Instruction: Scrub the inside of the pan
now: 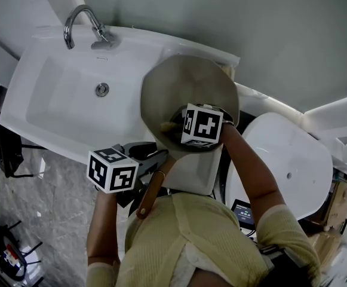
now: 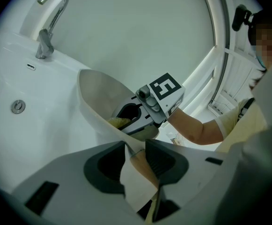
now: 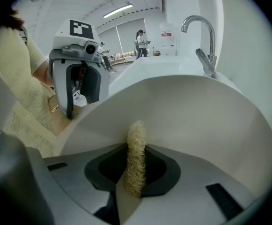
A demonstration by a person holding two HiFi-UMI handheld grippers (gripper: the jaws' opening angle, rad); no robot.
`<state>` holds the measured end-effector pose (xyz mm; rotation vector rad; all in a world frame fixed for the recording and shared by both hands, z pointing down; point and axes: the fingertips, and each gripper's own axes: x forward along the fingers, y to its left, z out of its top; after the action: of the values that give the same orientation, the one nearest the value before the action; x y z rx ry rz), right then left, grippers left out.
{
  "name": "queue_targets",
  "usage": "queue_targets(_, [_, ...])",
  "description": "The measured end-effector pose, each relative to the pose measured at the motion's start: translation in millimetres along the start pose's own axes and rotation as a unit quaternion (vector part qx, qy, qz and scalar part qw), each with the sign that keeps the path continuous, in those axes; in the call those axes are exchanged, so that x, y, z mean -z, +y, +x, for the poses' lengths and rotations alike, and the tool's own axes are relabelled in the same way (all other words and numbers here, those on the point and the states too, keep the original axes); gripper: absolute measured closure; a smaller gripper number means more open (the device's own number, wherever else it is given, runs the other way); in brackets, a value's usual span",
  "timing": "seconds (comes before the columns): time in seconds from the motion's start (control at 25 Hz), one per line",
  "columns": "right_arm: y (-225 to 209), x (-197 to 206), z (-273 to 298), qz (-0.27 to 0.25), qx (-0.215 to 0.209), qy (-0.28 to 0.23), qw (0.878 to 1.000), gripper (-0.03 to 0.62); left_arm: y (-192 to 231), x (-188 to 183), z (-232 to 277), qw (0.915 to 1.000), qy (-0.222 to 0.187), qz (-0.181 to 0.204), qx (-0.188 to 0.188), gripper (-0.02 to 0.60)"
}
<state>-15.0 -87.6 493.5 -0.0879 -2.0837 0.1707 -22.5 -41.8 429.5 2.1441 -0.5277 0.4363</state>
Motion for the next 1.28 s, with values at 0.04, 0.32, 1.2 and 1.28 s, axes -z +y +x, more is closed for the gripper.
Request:
queue_targets(0.04, [3,1,-1,-0.003,-0.009,0.004,1.0,0.51,0,0,0,1.0,0.0,0.0,0.0,0.402])
queue_targets(0.32, [21,10,-8,-0.022,-0.049,0.023,0.998,0.51,0,0,0,1.0,-0.001,0.001,-0.002,0.402])
queue_targets(1.2, [-38,-3,-70,-0.06,0.113,-0.024,0.991,0.51,0,0,1,1.0,-0.001,0.004,-0.006,0.402])
queue_targets(1.28, [-53,-4,-76,-0.065,0.147,-0.024,0.987,0.51,0,0,1,1.0,-0.001,0.005,-0.006,0.402])
